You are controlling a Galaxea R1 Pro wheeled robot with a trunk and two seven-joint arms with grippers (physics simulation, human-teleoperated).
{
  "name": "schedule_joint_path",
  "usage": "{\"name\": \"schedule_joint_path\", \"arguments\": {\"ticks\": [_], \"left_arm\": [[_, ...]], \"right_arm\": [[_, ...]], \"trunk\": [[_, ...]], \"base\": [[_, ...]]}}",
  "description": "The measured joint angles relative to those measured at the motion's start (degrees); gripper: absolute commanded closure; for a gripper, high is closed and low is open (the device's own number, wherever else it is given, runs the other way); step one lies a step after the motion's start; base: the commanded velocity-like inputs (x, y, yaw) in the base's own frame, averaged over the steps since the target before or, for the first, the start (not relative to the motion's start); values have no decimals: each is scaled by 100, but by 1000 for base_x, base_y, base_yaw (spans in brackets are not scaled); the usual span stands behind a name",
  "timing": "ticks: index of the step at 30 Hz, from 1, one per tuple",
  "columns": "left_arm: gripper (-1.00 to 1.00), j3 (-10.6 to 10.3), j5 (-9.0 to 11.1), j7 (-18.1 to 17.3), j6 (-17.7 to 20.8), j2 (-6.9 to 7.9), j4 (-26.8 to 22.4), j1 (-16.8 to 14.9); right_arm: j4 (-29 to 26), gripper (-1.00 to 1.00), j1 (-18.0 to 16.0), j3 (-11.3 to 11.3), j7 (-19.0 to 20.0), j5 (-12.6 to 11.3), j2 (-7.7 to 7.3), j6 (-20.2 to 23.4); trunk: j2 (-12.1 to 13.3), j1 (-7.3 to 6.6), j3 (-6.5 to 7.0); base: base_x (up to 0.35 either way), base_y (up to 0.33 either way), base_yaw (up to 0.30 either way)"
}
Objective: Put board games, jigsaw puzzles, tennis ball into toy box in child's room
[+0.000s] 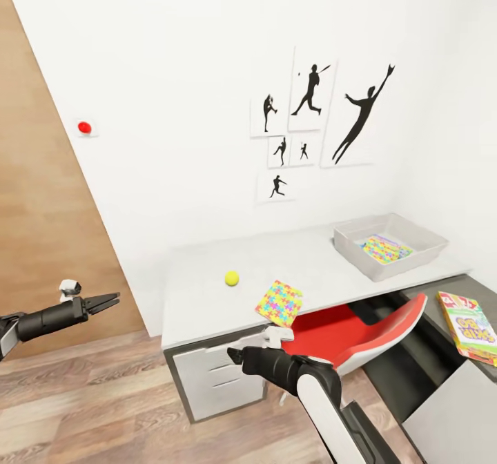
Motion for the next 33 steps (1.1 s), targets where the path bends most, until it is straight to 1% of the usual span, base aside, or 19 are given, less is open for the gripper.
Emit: {"name": "schedule_joint_path", "arguments": {"ticks": [7,14,33], "left_arm": [[-100,2,2,0,-7,4,0,0],[-100,1,16,0,-9,55,0,0],[-100,-1,17,0,-9,67,0,0]], "right_arm": [[3,-100,0,0,0,1,2,-1],[22,-100,0,0,0,0,2,-4],[42,-100,0,0,0,0,2,-3]], "trunk": [[0,2,33],[-1,1,68],[0,-1,163]], "base": [[-228,6,-267],[-276,1,-265],[-17,0,-265]]}}
